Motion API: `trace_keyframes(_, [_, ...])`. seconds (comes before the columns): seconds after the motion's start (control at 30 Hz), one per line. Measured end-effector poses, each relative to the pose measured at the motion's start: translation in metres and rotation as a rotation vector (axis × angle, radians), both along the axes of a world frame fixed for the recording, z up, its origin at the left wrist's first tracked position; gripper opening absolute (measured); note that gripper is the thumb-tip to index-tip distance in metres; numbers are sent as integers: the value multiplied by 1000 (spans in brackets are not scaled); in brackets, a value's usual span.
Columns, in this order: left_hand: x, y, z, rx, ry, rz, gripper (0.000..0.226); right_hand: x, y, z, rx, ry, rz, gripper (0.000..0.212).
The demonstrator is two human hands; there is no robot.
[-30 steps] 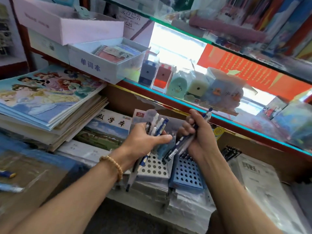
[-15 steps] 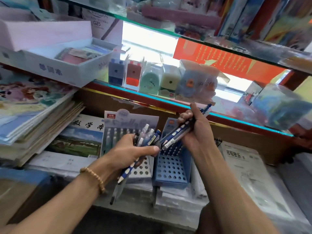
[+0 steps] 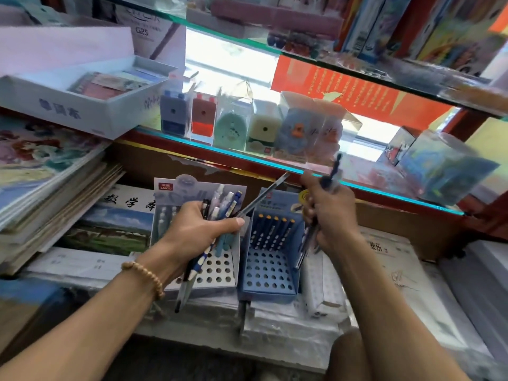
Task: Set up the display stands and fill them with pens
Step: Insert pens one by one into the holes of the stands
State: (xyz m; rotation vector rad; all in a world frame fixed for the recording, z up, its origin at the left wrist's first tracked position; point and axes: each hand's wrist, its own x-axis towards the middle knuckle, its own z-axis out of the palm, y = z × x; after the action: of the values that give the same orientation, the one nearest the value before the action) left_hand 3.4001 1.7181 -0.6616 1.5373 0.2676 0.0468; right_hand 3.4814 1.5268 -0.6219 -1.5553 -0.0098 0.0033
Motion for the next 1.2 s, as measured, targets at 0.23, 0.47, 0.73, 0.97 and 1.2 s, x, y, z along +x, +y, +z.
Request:
trace_keyframes(0.23, [7, -15, -2, 142, -88, -157, 17, -12, 16, -12, 17, 93, 269, 20])
trace_keyframes(0.47, [16, -14, 3, -45, -133, 68, 24, -8, -11, -3, -73, 52, 509, 24])
trace_keyframes(0.73, [26, -29, 8, -283, -166, 77, 21, -13, -17, -8, -303, 55, 594, 34])
trace_keyframes(0.97, [28, -46, 2, -362, -137, 167, 20, -2, -65, 0, -110, 61, 413, 6])
trace_keyframes(1.2, [39, -78, -8, -475, -48, 218, 16, -9, -92, 4, 44, -30, 203, 25])
